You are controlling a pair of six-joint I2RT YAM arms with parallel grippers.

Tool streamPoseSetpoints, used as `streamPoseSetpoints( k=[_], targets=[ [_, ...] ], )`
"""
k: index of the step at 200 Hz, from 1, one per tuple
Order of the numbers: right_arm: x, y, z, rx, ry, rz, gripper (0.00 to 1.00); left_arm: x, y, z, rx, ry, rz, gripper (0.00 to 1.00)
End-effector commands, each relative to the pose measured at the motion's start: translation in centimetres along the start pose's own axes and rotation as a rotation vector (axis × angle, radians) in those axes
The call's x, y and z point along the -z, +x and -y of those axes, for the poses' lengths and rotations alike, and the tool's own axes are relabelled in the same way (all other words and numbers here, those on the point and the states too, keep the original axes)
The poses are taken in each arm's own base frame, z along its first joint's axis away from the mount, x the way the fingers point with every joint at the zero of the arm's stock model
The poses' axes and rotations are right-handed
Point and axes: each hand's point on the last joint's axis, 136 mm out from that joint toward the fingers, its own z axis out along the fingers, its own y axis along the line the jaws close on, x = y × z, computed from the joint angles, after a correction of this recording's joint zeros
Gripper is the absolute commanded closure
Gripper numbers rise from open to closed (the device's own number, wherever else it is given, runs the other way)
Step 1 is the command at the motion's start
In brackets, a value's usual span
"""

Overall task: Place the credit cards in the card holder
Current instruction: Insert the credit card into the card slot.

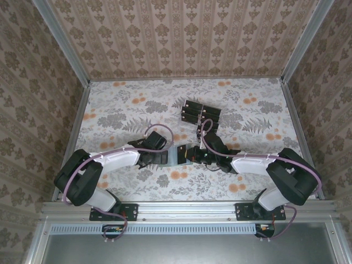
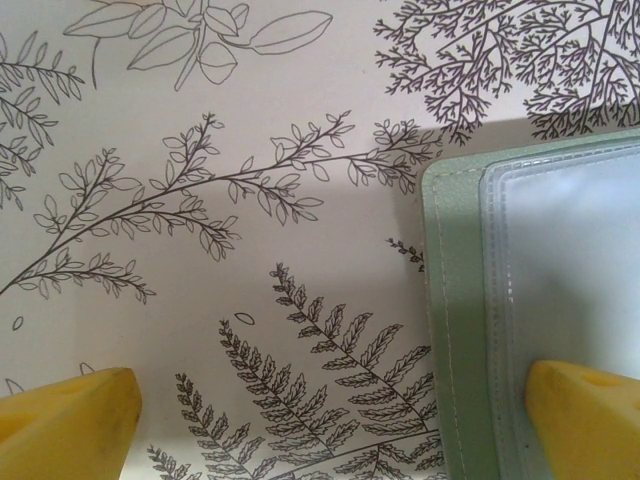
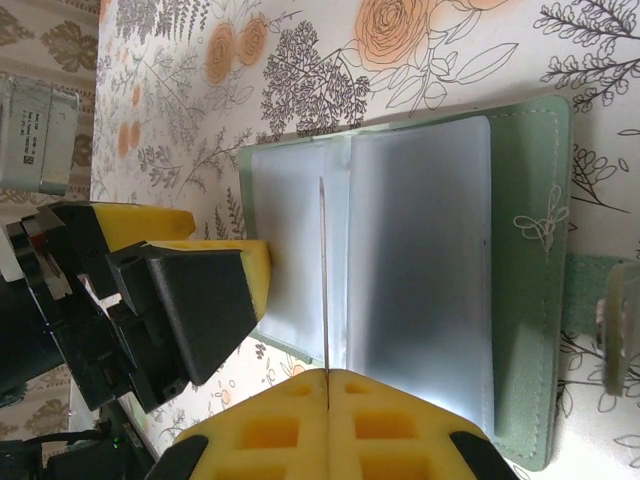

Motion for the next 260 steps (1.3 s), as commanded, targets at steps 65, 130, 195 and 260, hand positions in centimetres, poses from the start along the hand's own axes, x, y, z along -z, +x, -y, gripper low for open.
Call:
streamPoseSetpoints(
  k=[65,130,195,260],
  targets=[
    [-1.2,-0.1,-1.0,0.018,-0.071,0.004,1.0,-0.5,2.6,-2.4,-0.048,-0.114,-0.093,0.0],
    [-2.2,0.2,-0.4,0.004,-0.078,-0.005,1.0,-0.7,2.7,-2.4,-0.047,-0.117,-0.098,0.0],
    [-2.8,0.3,-0.3,-0.011,-0.094,-0.008,1.0,-0.8,2.8,-2.4,-0.049,-0.115,-0.101,0.0],
    [-3.1,0.6,0.5,-0.024,-0.08,-0.008,1.0,-0.8,2.9,-2.4,-0.051,-0.114,-0.103,0.0]
  ],
)
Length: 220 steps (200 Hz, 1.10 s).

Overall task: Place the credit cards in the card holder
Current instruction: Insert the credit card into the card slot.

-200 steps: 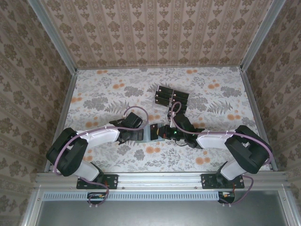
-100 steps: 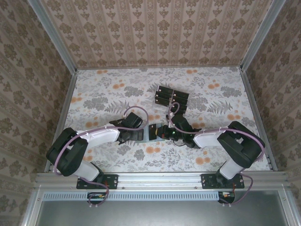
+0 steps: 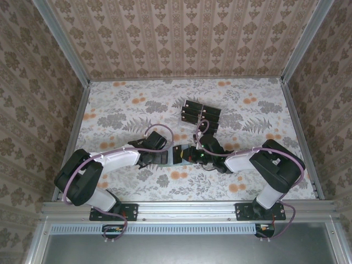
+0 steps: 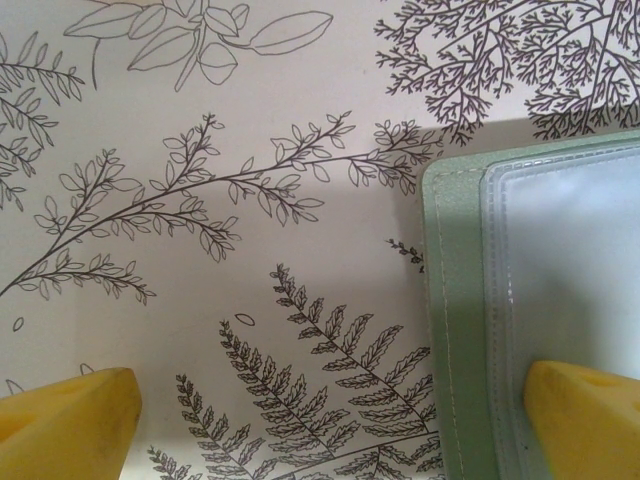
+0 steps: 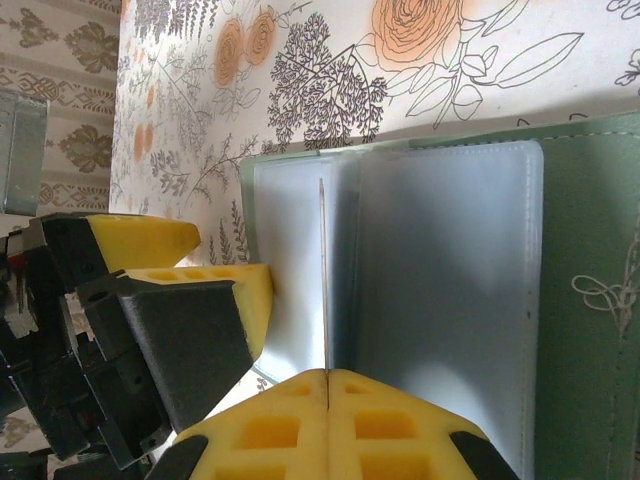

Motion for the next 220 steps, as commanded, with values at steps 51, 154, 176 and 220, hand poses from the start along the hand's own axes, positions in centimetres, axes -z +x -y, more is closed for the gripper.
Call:
streamPoseSetpoints(
  k=[51,154,176,220],
  targets=[
    [-0.6,0.4,1.4,-0.029,0.008,0.003,1.0,-0.7,2.9,-2.4,-0.046,-0.112,-0.101,0.0],
    [-1.4,1.0,2.3,-0.075,-0.009,-0.011,1.0,-0.7,2.9,-2.4,-0.047,-0.111,-0.1,0.0],
    [-1.6,1.0,2.2,-0.079,-0.018,-0.016,1.0,-0.7,3.0,-2.4,-0.047,-0.111,-0.1,0.0],
    [-1.8,1.1,2.1,-0.078,-0.025,-0.025,1.0,-0.7,3.0,-2.5,-0.049,-0.112,-0.1,0.0]
  ],
)
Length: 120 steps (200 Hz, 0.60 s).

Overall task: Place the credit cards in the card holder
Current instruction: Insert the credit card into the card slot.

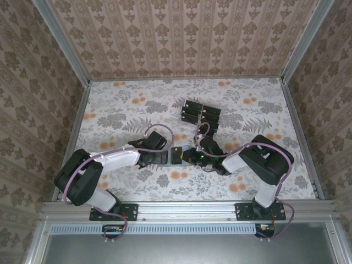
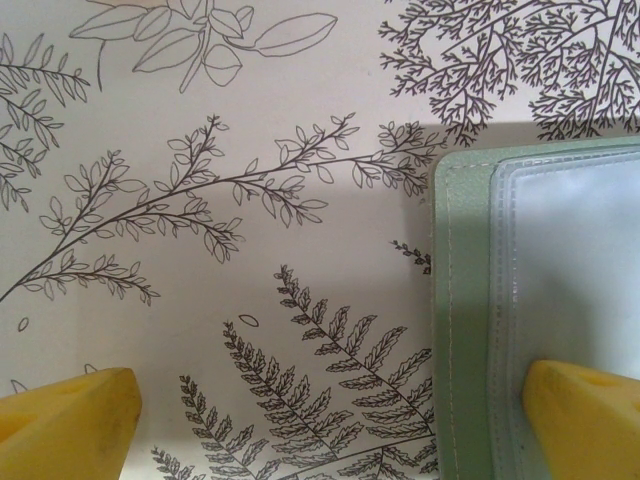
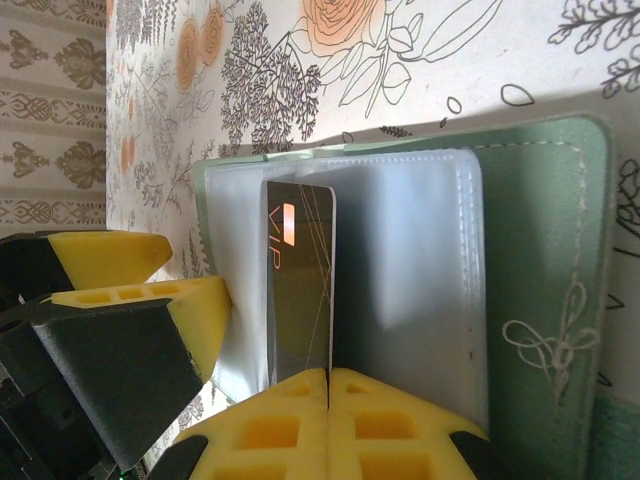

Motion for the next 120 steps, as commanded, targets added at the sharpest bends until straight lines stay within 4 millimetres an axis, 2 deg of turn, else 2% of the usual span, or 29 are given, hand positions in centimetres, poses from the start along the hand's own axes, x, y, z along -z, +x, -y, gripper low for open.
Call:
streamPoseSetpoints(
  k=[1,120],
  targets=[
    [-0.3,0.5,0.2,-0.007,-0.005,-0.025,1.0,-0.7,3.0,-2.4,-0.049,-0.108,-0.102,0.0],
    [-1.5,1.0,-1.0,0.02,-0.013,-0.069,1.0,-0.7,3.0,-2.3,-0.049,-0.103,-0.099,0.0]
  ],
)
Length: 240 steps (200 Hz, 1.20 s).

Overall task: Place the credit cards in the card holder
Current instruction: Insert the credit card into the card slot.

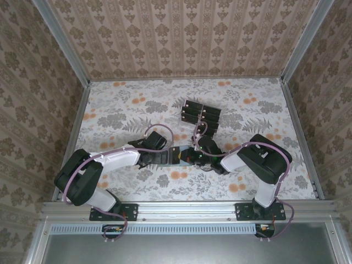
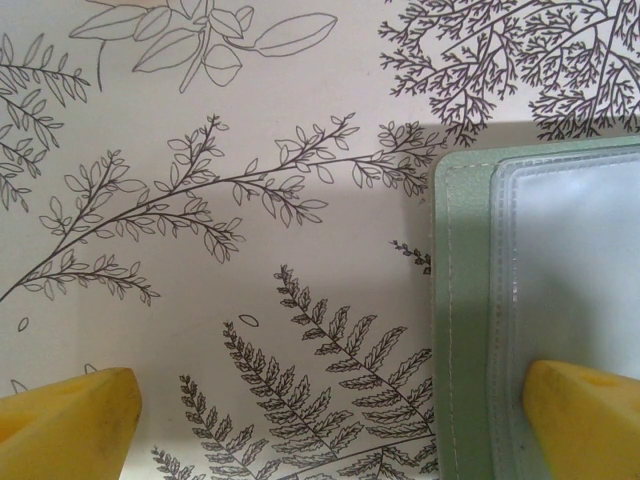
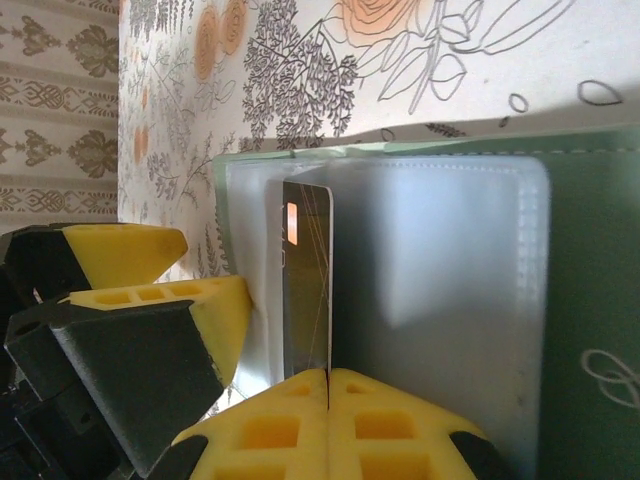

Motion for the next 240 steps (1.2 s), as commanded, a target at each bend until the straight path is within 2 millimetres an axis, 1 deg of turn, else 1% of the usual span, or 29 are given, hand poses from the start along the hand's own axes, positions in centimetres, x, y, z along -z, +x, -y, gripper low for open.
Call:
streamPoseSetpoints(
  k=[1,17,25,26,30,31,38,44,47,48,53,61,77,91,121,138,162,212,240],
  targets=[
    [-0.8,0.8,0.2,0.006,0.015,-0.047,1.0,-0.7,2.9,-2.3,-0.049,-0.102,-0.099,0.0],
    [-1.0,0.9,0.0,0.008,0.016,-0.058,1.0,-0.6,2.8,-2.2,-0.046,-0.101,-0.097,0.0],
    [-1.0,1.0,-0.1,0.011,0.016,-0.063,0.92,-0.6,2.8,-2.2,-0.045,-0.1,-0.096,0.0],
    [-0.9,0.9,-0.1,0.011,0.016,-0.062,0.89,-0.6,2.8,-2.2,-0.046,-0.1,-0.095,0.0],
    [-0.9,0.9,-0.2,0.015,0.016,-0.061,0.86,-0.6,2.8,-2.2,-0.045,-0.1,-0.095,0.0],
    [-0.8,0.9,-0.2,0.015,0.017,-0.062,0.84,-0.5,2.7,-2.2,-0.044,-0.098,-0.093,0.0],
    [-0.7,0.8,-0.3,0.022,0.019,-0.061,0.79,-0.4,2.6,-2.1,-0.044,-0.097,-0.091,0.0],
    [-0.4,0.8,-0.6,0.03,0.023,-0.062,0.73,-0.3,2.5,-2.1,-0.043,-0.094,-0.086,0.0],
    [-0.3,0.6,-0.7,0.036,0.027,-0.061,0.68,-0.2,2.4,-2.1,-0.041,-0.093,-0.083,0.0],
    [-0.3,0.6,-0.7,0.036,0.027,-0.061,0.68,-0.2,2.4,-2.1,-0.041,-0.093,-0.083,0.0],
    [0.0,0.6,-0.9,0.049,0.037,-0.061,0.61,0.0,2.2,-2.1,-0.034,-0.091,-0.077,0.0],
    [0.4,0.4,-1.2,0.064,0.049,-0.058,0.54,0.3,1.9,-2.2,-0.023,-0.085,-0.069,0.0],
    [1.4,0.0,-1.7,0.104,0.087,-0.057,0.42,1.0,0.9,-2.3,0.007,-0.066,-0.042,0.0],
    [2.2,-0.4,-2.0,0.136,0.123,-0.055,0.39,1.7,0.0,-2.5,0.034,-0.046,-0.018,0.0],
    [2.8,-0.8,-2.1,0.176,0.192,-0.072,0.39,2.7,-1.2,-3.0,0.051,-0.027,0.01,0.0],
    [2.6,-0.8,-2.2,0.184,0.21,-0.089,0.41,3.0,-1.5,-3.2,0.054,-0.02,0.021,0.0],
    [1.8,-0.7,-2.3,0.186,0.221,-0.106,0.45,2.8,-1.2,-3.2,0.048,-0.021,0.016,0.0],
    [0.3,-0.1,-2.3,0.178,0.228,-0.13,0.63,2.1,-0.1,-3.7,0.046,-0.032,-0.002,0.0],
    [0.1,0.0,-1.6,0.166,0.257,-0.132,0.76,2.1,0.2,-4.7,0.046,-0.067,0.005,0.0]
  ],
)
